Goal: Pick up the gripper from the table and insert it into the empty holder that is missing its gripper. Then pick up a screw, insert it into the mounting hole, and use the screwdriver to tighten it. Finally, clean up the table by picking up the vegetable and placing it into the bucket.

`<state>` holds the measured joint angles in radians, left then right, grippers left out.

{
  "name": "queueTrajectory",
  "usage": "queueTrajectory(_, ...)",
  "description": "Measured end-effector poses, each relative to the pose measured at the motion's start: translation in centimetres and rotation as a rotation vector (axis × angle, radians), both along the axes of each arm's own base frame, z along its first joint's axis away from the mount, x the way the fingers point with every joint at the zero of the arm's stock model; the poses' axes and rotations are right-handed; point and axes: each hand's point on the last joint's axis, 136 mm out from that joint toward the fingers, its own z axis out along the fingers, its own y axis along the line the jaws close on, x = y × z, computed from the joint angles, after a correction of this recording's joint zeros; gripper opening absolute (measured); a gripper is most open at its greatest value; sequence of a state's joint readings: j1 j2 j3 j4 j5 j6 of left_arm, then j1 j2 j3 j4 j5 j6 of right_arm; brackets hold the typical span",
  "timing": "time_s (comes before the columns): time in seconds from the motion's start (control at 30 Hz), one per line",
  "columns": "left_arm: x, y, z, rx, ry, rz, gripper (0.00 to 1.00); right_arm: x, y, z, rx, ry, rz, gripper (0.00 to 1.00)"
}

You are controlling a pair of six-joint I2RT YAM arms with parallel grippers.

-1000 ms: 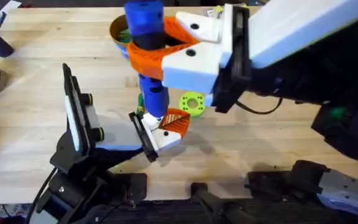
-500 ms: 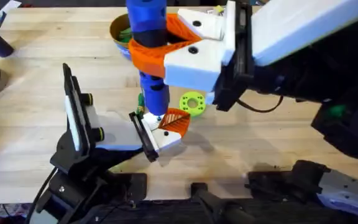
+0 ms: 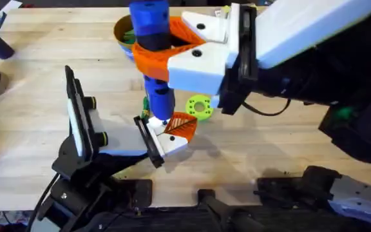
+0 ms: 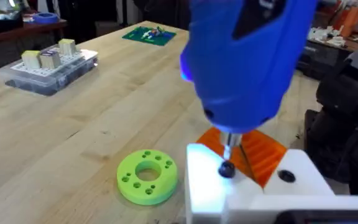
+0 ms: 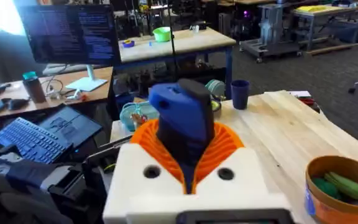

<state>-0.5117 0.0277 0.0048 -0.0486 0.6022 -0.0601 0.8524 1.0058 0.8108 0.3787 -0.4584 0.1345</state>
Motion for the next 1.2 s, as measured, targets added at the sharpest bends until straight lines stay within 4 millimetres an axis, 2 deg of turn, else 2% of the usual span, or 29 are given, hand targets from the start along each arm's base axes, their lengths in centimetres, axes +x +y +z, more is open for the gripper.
queueTrajectory(0.5,0.0,0.0,0.0,0.000,0.001,0.000,0.014,0.4,0.5,-1.2,-0.030,0.027,0.002,0.033)
queueTrajectory(1.2,0.0,0.0,0.0,0.000,0.001,0.000,0.014,0.4,0.5,-1.2,-0.029,0.029,0.003,0.035)
